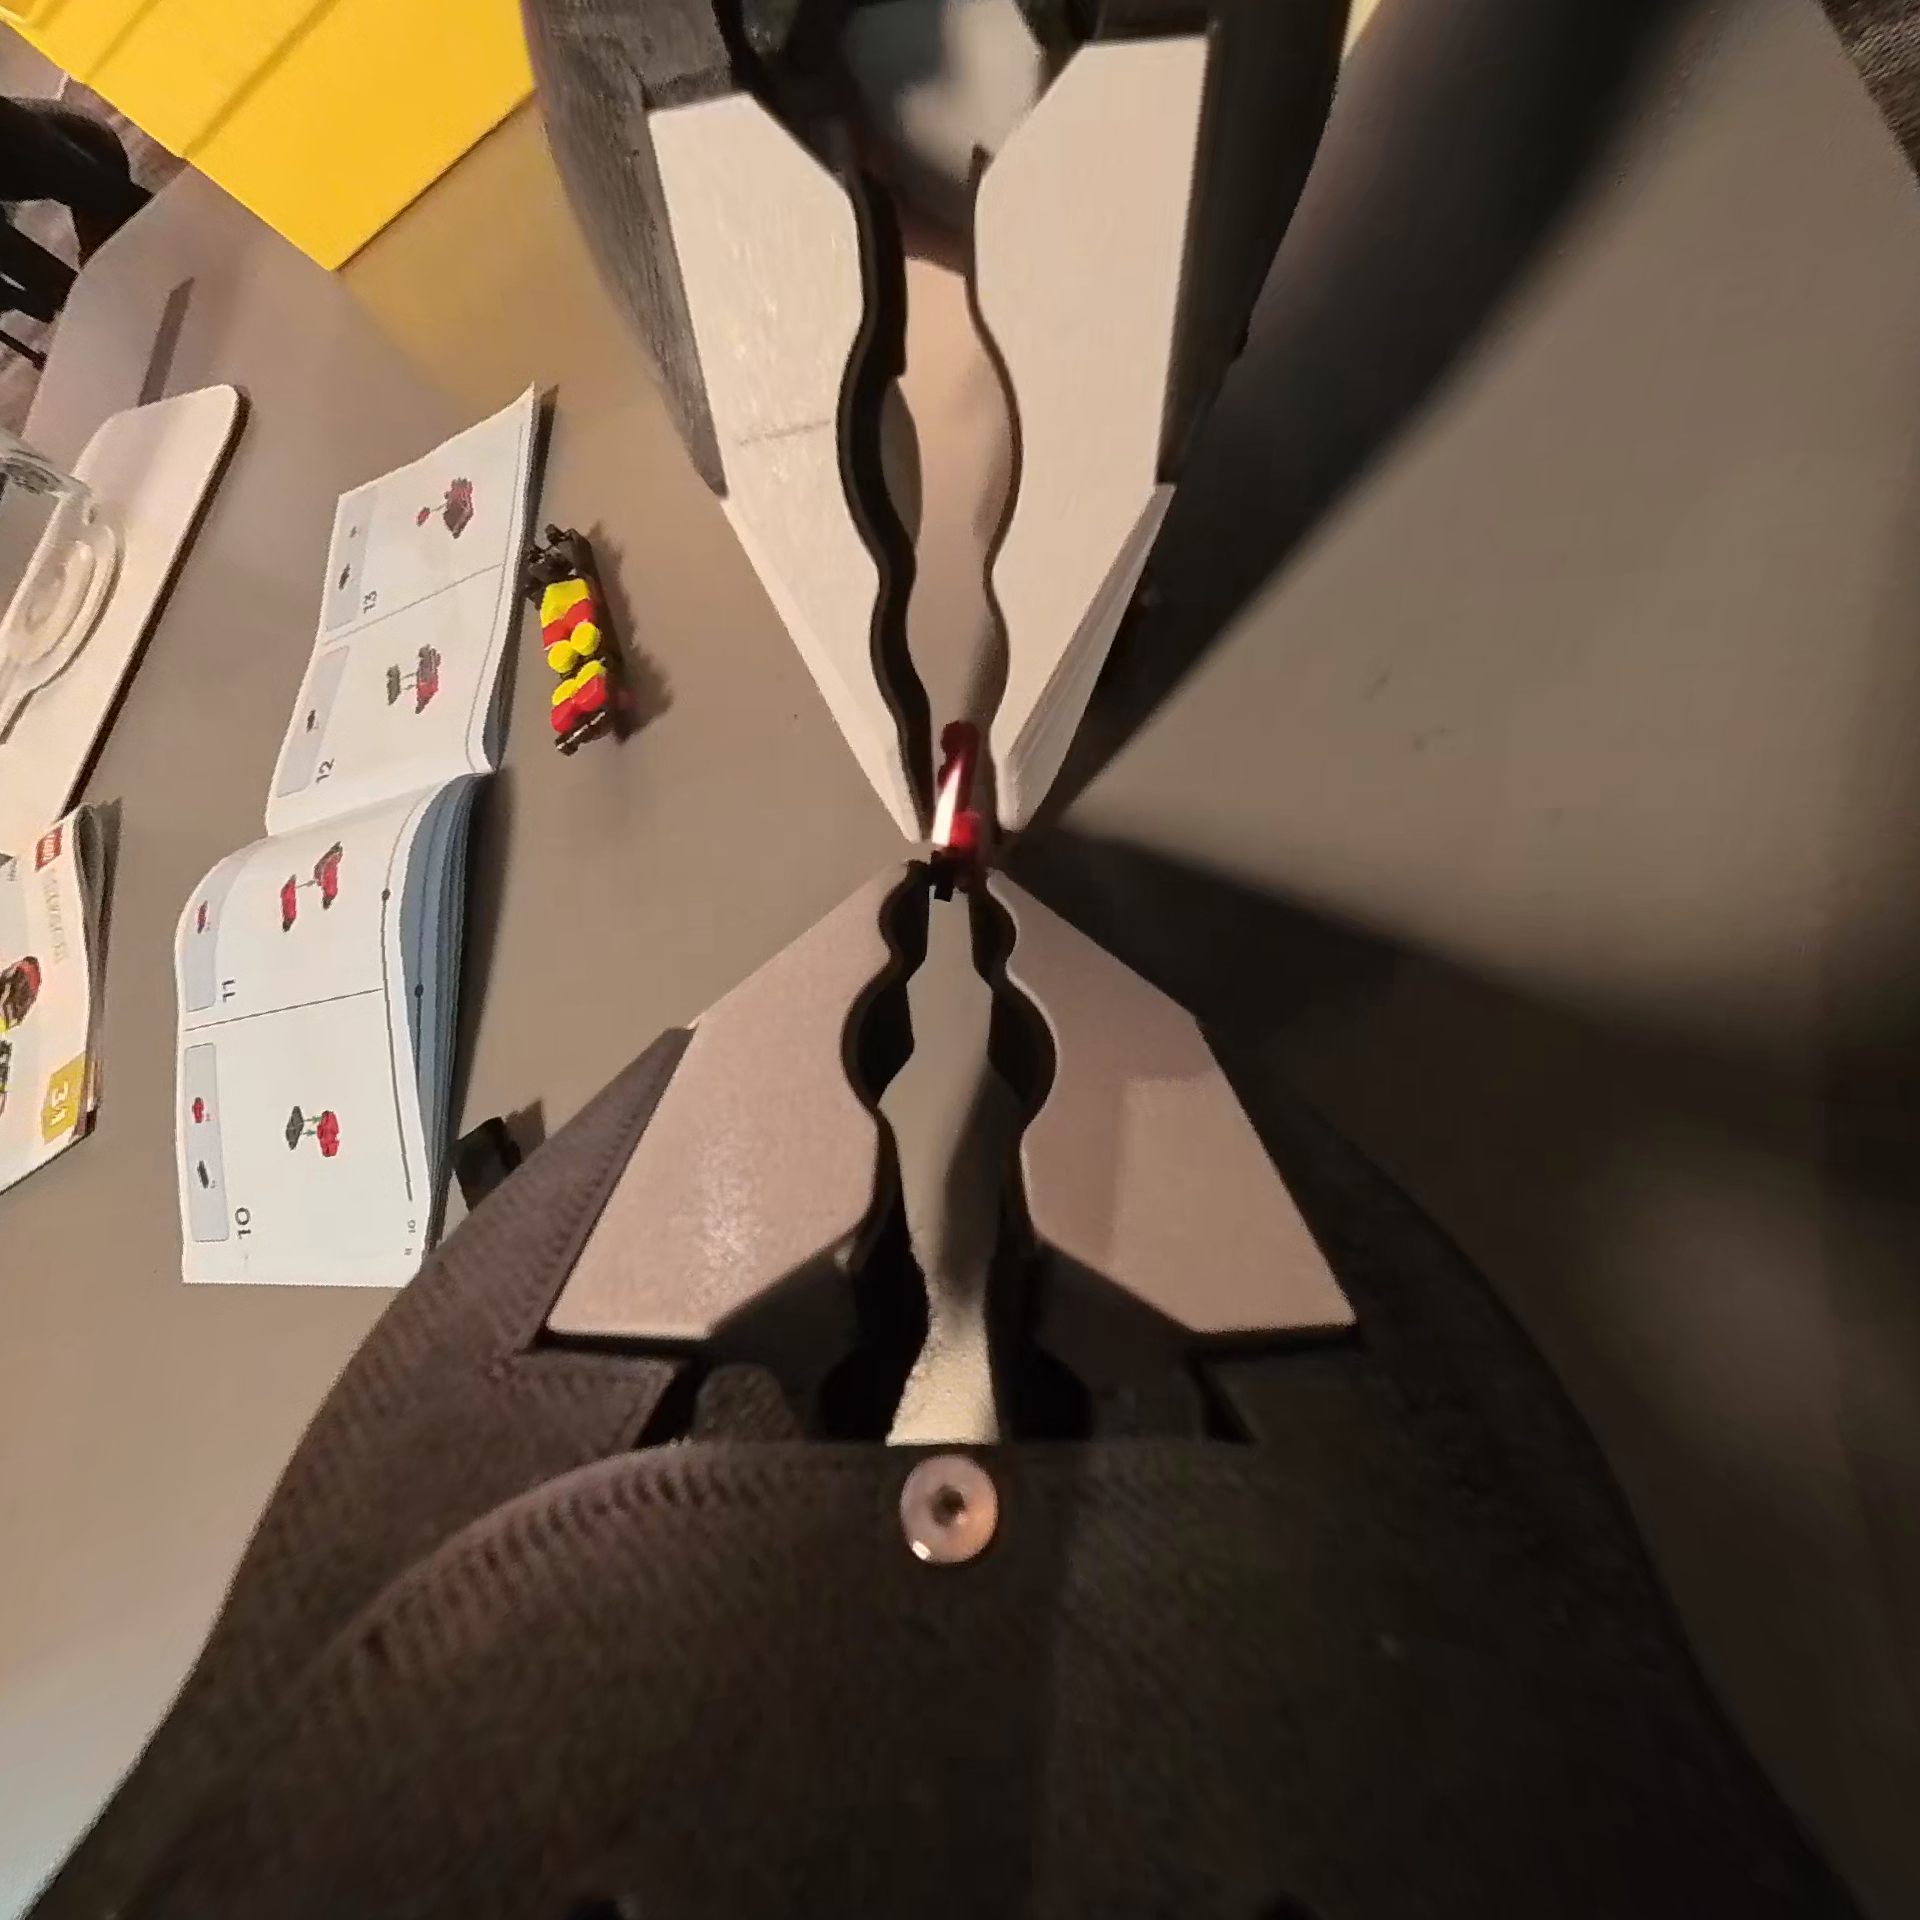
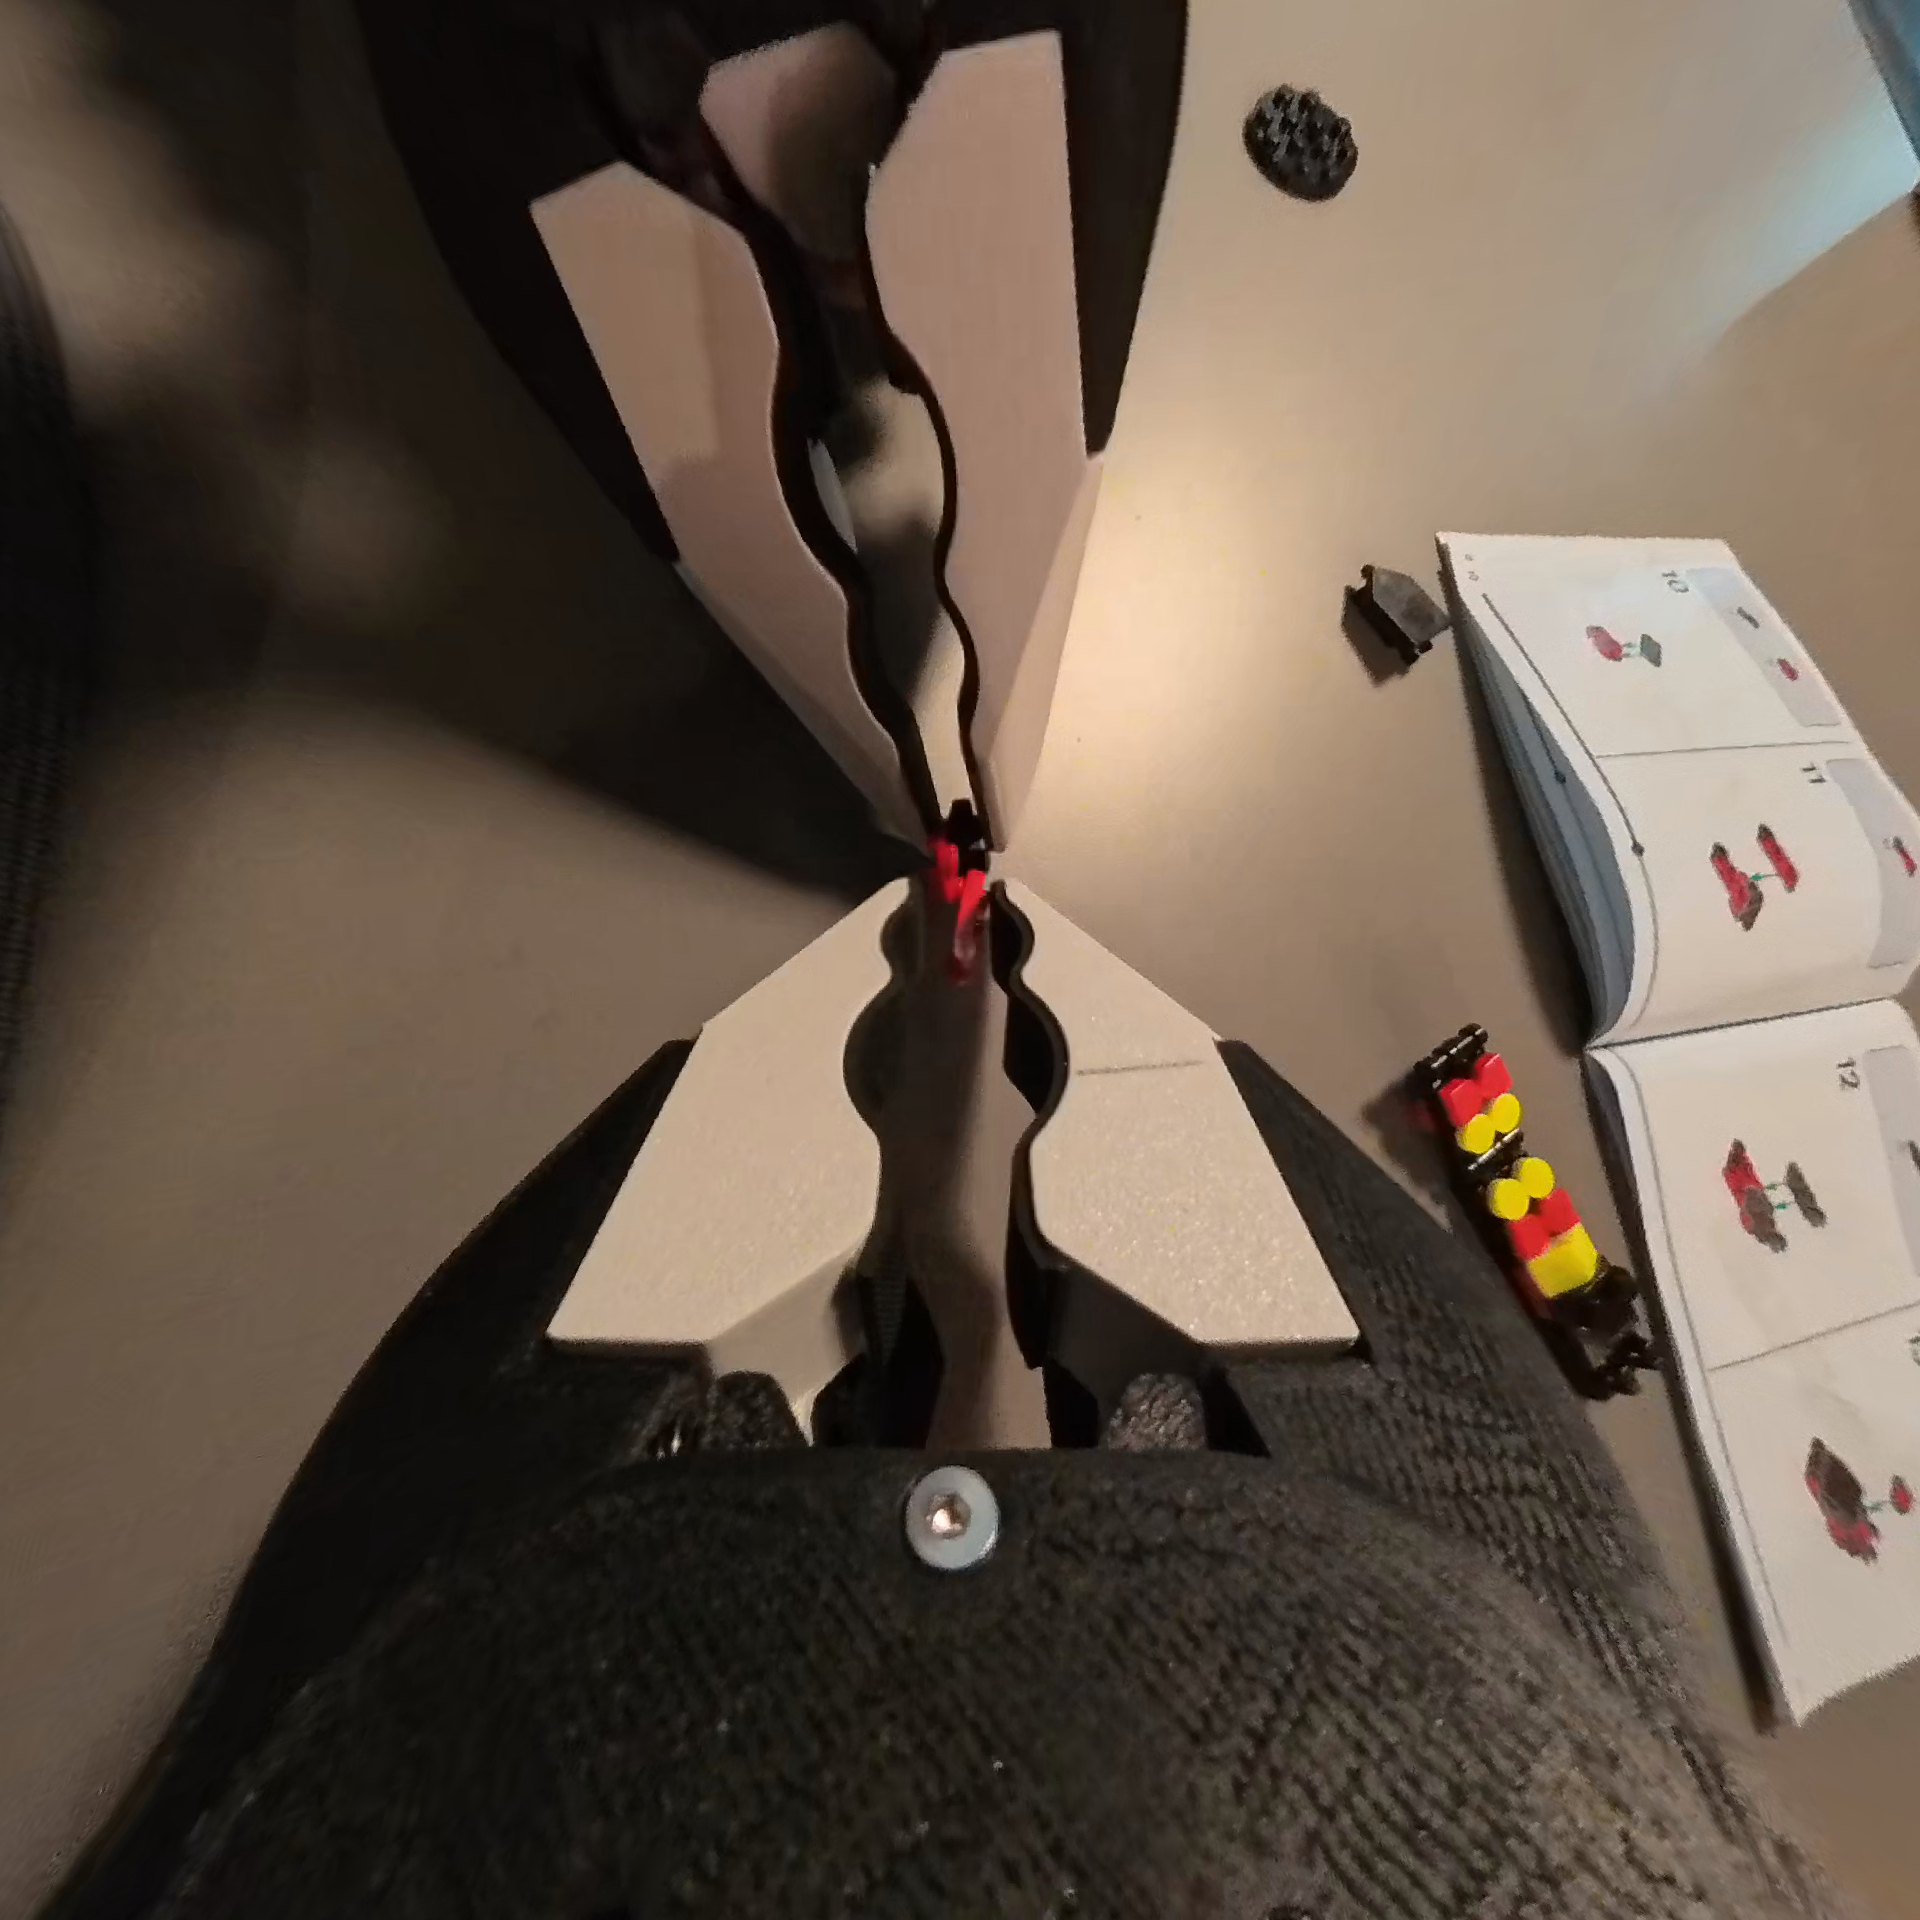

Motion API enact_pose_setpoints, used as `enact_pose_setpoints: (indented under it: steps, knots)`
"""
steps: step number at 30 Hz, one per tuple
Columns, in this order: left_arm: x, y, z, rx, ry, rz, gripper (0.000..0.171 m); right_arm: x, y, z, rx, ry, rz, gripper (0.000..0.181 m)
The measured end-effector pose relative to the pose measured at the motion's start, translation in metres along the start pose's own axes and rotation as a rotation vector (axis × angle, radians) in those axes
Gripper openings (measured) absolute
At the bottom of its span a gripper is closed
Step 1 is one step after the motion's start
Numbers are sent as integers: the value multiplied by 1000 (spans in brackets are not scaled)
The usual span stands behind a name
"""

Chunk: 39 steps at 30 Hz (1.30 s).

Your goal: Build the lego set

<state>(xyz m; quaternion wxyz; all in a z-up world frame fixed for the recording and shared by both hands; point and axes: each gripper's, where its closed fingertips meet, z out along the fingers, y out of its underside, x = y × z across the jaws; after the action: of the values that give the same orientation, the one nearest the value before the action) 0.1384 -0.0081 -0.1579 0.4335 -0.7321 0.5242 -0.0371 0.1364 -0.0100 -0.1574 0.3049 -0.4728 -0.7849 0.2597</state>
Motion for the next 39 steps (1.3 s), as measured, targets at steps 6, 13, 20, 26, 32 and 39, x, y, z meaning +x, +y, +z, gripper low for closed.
enact_pose_setpoints:
  steps: [6, 13, 20, 26, 32, 39]
  knots:
    - [0, 0, 0, 3, 7, -11, 8, 1, -1, 0, 19, 44, -46, 9]
    - [0, 0, 0, 5, 16, -28, 7, 3, 0, -1, -27, 156, -231, 7]
    - [0, 0, 0, 8, 18, -23, 7, 2, -1, -1, 7, 127, -278, 7]
    - [0, -1, 0, 19, 28, -33, 7, 1, -1, -1, 21, 144, -431, 7]
    - [-1, 0, -1, 27, 31, -48, 7, 2, -2, 1, 13, 167, -462, 6]
    - [-6, 1, -2, 38, -4, -42, 7, 7, -4, 1, 56, 142, -329, 5]
